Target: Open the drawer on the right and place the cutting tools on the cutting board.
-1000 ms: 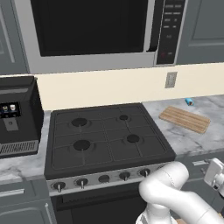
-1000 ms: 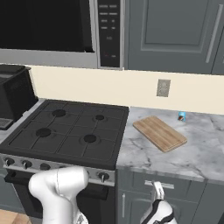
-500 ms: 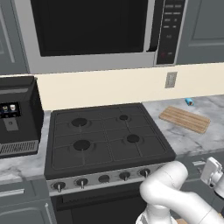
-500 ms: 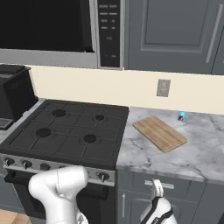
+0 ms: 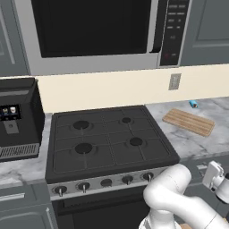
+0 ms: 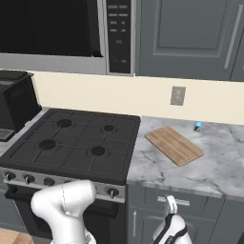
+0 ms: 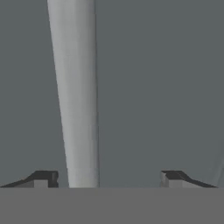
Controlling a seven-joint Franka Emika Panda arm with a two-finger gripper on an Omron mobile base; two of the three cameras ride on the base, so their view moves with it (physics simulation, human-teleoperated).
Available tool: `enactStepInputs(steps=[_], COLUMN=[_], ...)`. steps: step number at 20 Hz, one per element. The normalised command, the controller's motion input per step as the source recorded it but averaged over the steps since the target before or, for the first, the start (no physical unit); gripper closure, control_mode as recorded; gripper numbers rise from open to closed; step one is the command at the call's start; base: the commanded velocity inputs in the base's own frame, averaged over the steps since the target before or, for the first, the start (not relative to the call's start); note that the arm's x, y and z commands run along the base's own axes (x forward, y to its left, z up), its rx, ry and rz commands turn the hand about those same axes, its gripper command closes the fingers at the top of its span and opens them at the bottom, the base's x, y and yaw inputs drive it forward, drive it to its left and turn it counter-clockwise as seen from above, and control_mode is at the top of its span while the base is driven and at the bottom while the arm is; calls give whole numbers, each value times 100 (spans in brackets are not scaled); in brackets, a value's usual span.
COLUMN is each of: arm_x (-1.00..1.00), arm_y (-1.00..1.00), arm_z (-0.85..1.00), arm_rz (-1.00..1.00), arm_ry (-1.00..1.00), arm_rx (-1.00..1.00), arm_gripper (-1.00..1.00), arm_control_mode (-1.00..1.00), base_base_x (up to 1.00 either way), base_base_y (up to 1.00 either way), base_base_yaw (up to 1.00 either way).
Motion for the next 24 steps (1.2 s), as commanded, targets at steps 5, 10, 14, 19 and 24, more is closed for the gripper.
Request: enactStepInputs(steps=[5,10,14,19,24], arm_x=[9,0,0,-2,-62], arm_y=[0,0,0,0,0], arm_z=[-6,0,0,0,0], arm_rz=[0,0,0,0,0], arm_ry=[-1,0,0,0,-6], arm_rx=[0,0,0,0,0], arm_gripper=[100,100,100,100,100], arm_control_mode=[-100,-100,-100,-100,-100], base_base_x=[0,0,0,0,0], base_base_y=[0,0,0,0,0], base_base_yaw=[0,0,0,0,0])
